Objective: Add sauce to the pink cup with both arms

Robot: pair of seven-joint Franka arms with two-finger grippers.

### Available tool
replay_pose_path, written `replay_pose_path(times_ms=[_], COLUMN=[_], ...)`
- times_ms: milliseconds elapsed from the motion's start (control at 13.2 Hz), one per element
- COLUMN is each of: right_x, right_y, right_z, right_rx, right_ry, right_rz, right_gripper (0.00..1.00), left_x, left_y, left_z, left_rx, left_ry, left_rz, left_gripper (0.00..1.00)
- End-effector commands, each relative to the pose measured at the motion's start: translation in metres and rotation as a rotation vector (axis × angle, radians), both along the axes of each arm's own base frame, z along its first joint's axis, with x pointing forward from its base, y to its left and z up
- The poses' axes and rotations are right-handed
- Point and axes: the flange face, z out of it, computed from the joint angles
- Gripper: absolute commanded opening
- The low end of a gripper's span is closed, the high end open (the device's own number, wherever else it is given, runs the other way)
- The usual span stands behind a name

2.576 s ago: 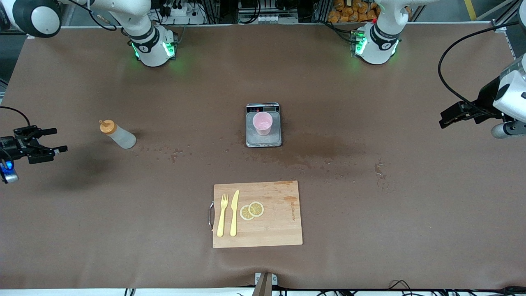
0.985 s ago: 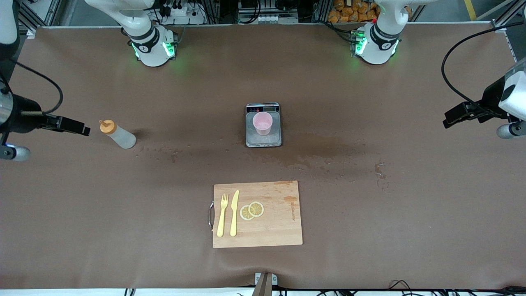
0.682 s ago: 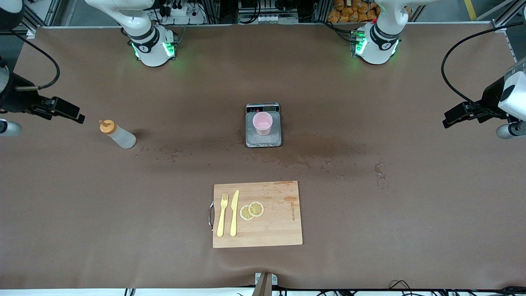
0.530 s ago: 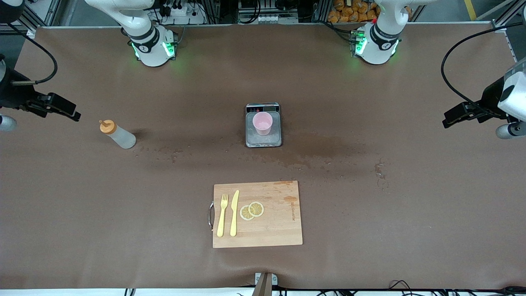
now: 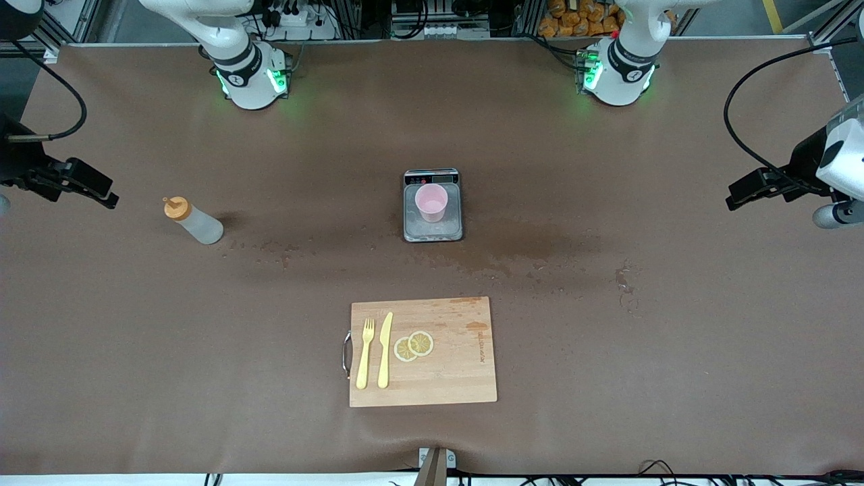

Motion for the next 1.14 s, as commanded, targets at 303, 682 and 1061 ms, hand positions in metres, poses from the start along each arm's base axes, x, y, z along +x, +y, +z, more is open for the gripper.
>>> replay_pose_path(times_ms=[303,682,1061], right_x=[-0.004,-0.003,-0.002], right_y=[0.0,-0.001,-0.001], right_z=[0.013,0.014,0.014], right_rx=[-0.03,-0.028,-0.025], right_ry=[-0.045,-0.052,-0.055], right_rz=[0.019,0.018,0.018], right_gripper=[1.0,1.0,1.0], left_x=[-0.01,-0.013,-0.013], left_y=[-0.004,-0.008,-0.009], left_z=[0.019,0.048,0.051], left_rx=[-0.004,-0.005,-0.003], left_ry=[0.003,-0.022,-0.025], left_rz=[-0.029,-0.052,-0.052], left_gripper=[1.0,1.0,1.0])
